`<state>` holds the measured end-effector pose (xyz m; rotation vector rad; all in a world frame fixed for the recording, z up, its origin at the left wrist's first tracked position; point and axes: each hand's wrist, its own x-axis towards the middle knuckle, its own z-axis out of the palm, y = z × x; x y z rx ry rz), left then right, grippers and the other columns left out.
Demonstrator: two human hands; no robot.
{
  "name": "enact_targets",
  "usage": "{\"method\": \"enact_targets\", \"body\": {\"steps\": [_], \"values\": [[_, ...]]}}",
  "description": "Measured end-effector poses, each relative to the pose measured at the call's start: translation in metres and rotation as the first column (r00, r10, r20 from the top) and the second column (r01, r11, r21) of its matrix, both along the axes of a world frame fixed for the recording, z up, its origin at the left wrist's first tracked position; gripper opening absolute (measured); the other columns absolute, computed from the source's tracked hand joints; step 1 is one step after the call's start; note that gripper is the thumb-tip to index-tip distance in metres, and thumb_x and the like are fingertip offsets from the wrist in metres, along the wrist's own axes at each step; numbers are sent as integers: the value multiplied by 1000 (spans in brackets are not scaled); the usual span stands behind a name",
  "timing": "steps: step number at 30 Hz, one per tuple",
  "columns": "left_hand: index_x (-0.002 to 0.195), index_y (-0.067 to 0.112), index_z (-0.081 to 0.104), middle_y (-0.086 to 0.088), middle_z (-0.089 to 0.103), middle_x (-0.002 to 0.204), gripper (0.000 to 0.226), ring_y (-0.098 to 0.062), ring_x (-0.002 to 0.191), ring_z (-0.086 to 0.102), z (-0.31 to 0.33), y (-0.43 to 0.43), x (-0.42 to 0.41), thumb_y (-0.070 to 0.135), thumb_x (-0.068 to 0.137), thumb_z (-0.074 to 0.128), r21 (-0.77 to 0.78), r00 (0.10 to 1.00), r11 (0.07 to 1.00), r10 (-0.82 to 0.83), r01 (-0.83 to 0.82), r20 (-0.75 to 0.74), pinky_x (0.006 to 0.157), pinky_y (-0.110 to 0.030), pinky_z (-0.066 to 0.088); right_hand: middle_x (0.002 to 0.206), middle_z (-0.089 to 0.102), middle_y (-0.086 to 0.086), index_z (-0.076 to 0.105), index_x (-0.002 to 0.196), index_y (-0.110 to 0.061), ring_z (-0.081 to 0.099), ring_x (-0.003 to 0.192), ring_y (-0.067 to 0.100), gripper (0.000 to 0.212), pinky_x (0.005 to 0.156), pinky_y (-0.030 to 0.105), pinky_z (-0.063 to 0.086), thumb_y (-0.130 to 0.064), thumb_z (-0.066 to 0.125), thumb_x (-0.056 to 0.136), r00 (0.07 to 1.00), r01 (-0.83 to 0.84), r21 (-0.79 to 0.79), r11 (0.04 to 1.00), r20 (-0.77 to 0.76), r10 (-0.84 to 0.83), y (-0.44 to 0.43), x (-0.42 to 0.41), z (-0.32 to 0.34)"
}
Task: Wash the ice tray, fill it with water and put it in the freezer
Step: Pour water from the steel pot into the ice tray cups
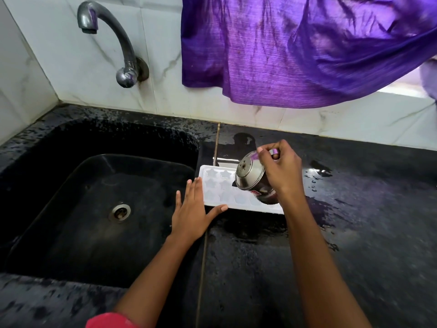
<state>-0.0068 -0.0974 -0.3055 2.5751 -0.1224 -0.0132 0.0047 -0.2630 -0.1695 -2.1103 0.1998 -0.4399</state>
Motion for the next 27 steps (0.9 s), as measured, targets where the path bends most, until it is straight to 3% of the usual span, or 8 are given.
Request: {"method": "enact_targets", "body": {"steps": [27], "values": [[150, 13, -3, 1, -1, 160, 104, -11, 145, -11, -1, 0, 0, 75, 76, 35, -33, 1000, 999, 5, -5, 12, 115, -38, -10, 77, 50, -23, 53, 84, -17, 53, 87, 13, 9, 100, 52, 39, -23, 56, 89, 998, -17, -33, 999, 65, 20, -3, 4, 10]]}}
